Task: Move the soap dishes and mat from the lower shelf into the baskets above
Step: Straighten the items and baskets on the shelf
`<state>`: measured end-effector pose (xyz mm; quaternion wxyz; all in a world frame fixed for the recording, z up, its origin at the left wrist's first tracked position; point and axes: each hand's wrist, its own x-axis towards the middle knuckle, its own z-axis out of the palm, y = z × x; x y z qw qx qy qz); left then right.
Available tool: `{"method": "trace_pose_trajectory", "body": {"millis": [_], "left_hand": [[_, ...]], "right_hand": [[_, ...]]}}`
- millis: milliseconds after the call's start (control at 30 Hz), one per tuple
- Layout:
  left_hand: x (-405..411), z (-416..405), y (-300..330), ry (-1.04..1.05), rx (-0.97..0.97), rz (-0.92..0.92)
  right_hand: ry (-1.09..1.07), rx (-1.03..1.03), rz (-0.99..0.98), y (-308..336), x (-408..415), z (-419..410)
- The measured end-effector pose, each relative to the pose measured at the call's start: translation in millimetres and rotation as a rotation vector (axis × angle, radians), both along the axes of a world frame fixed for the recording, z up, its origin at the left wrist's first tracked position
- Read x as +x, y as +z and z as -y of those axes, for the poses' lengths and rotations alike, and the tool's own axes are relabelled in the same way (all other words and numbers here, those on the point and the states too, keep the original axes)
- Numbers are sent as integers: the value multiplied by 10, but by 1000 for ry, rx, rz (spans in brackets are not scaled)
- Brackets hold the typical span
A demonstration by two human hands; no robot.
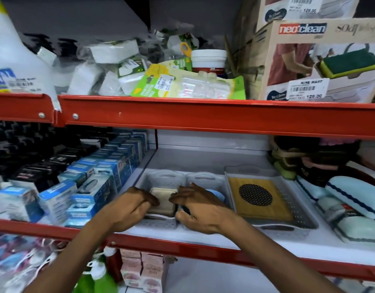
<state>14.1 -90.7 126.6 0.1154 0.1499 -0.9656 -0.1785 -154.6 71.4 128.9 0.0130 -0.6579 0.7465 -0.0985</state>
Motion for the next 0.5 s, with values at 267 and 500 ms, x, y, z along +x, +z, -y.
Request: {"method": "trace_pose_trajectory", "body": {"millis": [267,500], "left_hand": [[31,144,-62,-30,-86,59],[65,-70,-221,-53,-1,-128]], "right_hand": [[-27,54,-1,-56,79,240],[-251,-221,-1,-47,234,-332]]}}
